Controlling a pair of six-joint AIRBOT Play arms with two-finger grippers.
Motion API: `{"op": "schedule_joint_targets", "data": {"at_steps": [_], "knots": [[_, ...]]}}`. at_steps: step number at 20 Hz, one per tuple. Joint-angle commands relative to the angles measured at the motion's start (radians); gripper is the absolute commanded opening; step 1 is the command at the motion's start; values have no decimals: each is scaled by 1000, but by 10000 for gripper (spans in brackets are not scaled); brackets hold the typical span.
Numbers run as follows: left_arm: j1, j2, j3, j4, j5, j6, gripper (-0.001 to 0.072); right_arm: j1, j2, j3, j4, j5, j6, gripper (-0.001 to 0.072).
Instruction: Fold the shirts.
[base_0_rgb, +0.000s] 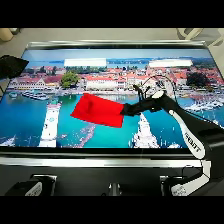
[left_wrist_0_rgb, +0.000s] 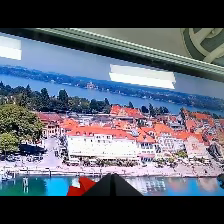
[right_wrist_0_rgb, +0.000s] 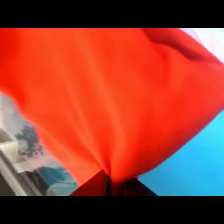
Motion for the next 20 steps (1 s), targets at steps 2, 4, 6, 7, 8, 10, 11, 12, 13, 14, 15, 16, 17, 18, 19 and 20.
{"op": "schedule_joint_targets", "data": {"at_steps": [2, 4, 6, 7, 8, 10, 11, 12, 13, 14, 15, 16, 17, 18, 19, 20], "knots": [[-10, 0, -1, -4, 1, -3, 27, -184, 30, 114, 86, 145, -185, 18], [-12, 0, -1, -4, 1, -3, 27, -347, 71, 180, 76, 178, -184, 19], [-14, -1, -1, -4, 1, -6, 27, -547, 124, 208, -31, 179, -119, 19], [-18, -2, -1, -4, 2, -16, 27, -642, 141, 208, -82, 200, -87, 19], [-22, -2, -1, -4, 3, -19, 27, -740, 152, 208, -132, 253, -86, 19], [-35, -2, -1, -4, 3, -22, 26, -906, 155, 206, -254, 362, -87, 19], [-43, -2, -1, -4, 3, -22, 27, -972, 155, 206, -340, 393, -87, 19], [-51, -2, -1, -4, 3, -22, 27, -1037, 155, 206, -428, 412, -81, 19], [-61, -2, -1, -4, 3, -22, 27, -1095, 155, 206, -486, 417, -66, 19], [-71, -2, -1, -4, 3, -22, 27, -1154, 155, 206, -513, 425, -64, 19], [-82, -2, -1, -4, 3, -22, 27, -1206, 155, 204, -537, 434, -64, 19], [-93, -2, -1, -4, 3, -22, 27, -1247, 156, 197, -567, 442, -64, 19], [-102, -2, -1, -3, 3, -22, 27, -1283, 162, 171, -599, 443, -60, 19], [-109, -2, -1, -3, 3, -22, 27, -1312, 176, 127, -615, 431, -48, 19], [-113, -2, -1, -3, 3, -22, 27, -1336, 197, 69, -631, 407, -40, 19], [-113, -2, -1, -3, 4, -22, 27, -1349, 220, 9, -649, 383, -38, 19]]}}
